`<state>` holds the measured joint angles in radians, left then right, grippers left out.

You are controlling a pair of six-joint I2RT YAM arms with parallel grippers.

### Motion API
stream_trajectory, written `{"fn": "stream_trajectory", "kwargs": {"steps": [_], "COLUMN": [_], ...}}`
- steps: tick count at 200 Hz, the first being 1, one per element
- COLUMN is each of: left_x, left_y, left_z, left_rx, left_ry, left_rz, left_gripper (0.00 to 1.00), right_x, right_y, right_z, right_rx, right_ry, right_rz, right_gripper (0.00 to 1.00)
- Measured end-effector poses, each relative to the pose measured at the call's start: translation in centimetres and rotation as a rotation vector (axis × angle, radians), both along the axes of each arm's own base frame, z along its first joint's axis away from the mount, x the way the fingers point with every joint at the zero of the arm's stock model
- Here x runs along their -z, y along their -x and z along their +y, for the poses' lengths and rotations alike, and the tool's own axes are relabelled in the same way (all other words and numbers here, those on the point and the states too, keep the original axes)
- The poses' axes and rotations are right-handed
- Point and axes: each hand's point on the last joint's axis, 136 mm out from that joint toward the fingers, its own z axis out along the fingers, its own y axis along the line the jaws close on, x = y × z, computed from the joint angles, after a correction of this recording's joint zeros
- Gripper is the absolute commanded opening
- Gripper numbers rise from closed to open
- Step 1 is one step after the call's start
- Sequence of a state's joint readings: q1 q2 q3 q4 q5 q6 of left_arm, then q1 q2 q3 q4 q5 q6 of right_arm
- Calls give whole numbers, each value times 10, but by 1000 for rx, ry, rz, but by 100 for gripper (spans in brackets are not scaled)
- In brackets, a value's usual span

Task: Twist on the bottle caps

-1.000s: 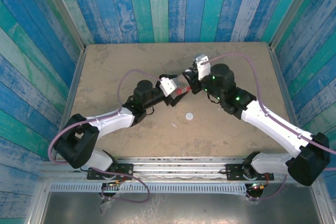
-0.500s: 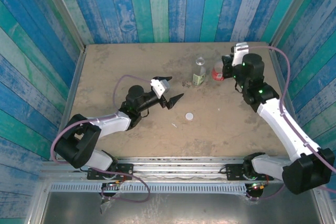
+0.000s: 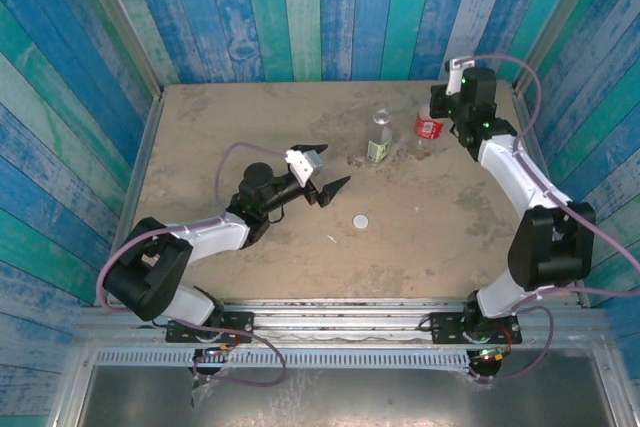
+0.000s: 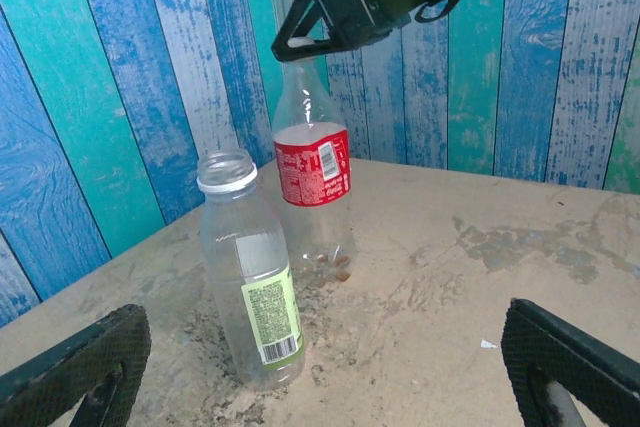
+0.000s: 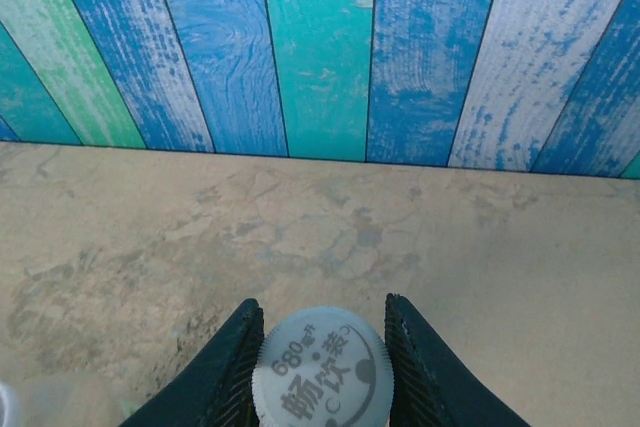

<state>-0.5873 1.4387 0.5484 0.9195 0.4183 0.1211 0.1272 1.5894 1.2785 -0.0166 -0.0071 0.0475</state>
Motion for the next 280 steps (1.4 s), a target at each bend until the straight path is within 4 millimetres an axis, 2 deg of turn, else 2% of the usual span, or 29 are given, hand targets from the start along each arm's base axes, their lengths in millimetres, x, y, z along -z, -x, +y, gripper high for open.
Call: {"fn": "stream_trajectory", "kwargs": {"steps": [15,37,58,90,112,152,179,232,280], "left_x": [2,6,6,10,21,32,36,46,60], "left_y": [0,-1,-3,-15,-33,-66,-88,-133,-155], "left_z": [0,1,1,-5,-12,-38,-63,-94,-107], "left_rx": [-2,-8,-14,-29,-57,-121,-152,-219,-245], "left_ry": [-7,-16,-18,-14,-20,-19,-18,-5,-2], "left_rz": [7,16,18,38,77,133,148,208,258], "left_gripper": [94,94,94,94,94,94,94,94,99], "right_x": [0,0,1,0,-14,-61,-81,-87,-90], "right_y": [-5,-6,-5,-2,5,36,61,96,113], "right_z": [0,0,0,0,-1,-6,-8,-10,-12], "right_rx": [-2,-6,-15,-19,-17,-12,-16,-33,-36], "right_ry": [-3,-7,1,13,12,3,-4,-2,5], "right_rz": [-3,-1,6,13,-6,-113,-165,-194,-215], "right_gripper": [16,44,63,81,88,92,92,92,92]}}
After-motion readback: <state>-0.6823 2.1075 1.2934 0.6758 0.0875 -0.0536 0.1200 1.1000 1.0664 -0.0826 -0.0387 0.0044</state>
